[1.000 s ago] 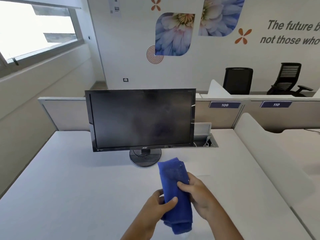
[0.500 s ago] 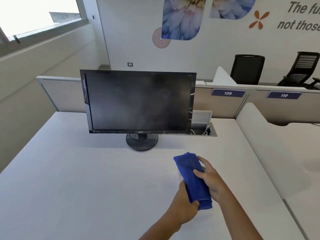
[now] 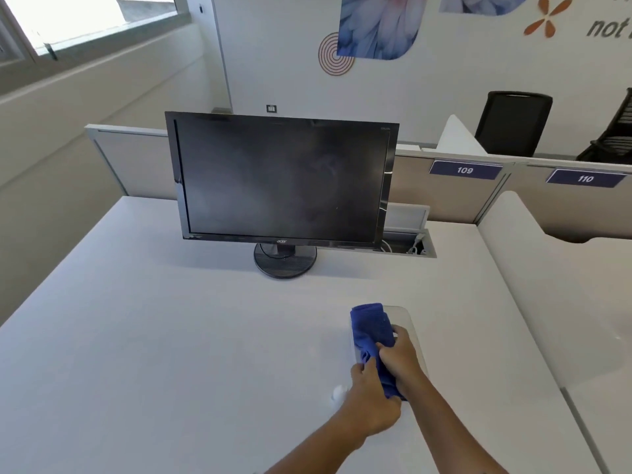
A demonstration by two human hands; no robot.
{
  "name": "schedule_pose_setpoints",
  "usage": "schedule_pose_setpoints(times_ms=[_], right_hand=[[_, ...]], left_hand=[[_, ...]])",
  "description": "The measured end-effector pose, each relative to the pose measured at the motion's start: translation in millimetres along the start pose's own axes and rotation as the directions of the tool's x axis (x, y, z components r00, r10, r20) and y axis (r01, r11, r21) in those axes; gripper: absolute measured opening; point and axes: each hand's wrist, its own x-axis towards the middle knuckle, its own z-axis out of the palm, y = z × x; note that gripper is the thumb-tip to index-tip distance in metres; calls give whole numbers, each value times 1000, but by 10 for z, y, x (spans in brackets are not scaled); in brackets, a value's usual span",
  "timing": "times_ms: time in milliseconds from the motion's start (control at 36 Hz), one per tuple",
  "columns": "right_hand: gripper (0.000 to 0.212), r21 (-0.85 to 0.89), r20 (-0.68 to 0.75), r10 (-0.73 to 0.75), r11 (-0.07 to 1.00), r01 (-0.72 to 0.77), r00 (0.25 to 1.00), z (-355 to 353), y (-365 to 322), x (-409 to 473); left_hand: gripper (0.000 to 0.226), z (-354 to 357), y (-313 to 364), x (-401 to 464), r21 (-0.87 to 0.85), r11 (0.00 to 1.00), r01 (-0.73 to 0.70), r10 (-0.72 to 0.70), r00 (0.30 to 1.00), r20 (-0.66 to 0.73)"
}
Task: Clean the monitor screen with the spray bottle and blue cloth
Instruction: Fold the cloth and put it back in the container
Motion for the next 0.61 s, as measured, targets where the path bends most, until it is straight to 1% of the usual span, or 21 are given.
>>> schedule_pose_setpoints(times_ms=[111,194,306,444,528,611], right_hand=[[44,-36,-38,9,999,-11,999,90,25,11],[43,-83,-51,10,996,-14,999,144,49,34],[34,-177,-116,-22,984,1,993,202,53,-5],[37,-340,-167,-69,940,8,983,215,67,-15],[46,-397,-200,-77,918,-9,977,211,42,-33],[51,-437,-248,-106,899,-14,963,211,2,-99]], left_hand=[[85,82,-63,17,66,998,7,-8,1000,11],[93,130,-94,17,97,995,19,-22,999,35],[81,123,-112,-8,150,988,35,-43,998,54],[76,53,-106,-122,215,977,4,-23,996,83],[74,-29,-63,-209,262,964,-48,29,997,76],[69,-165,-30,-291,260,956,-138,128,990,53]])
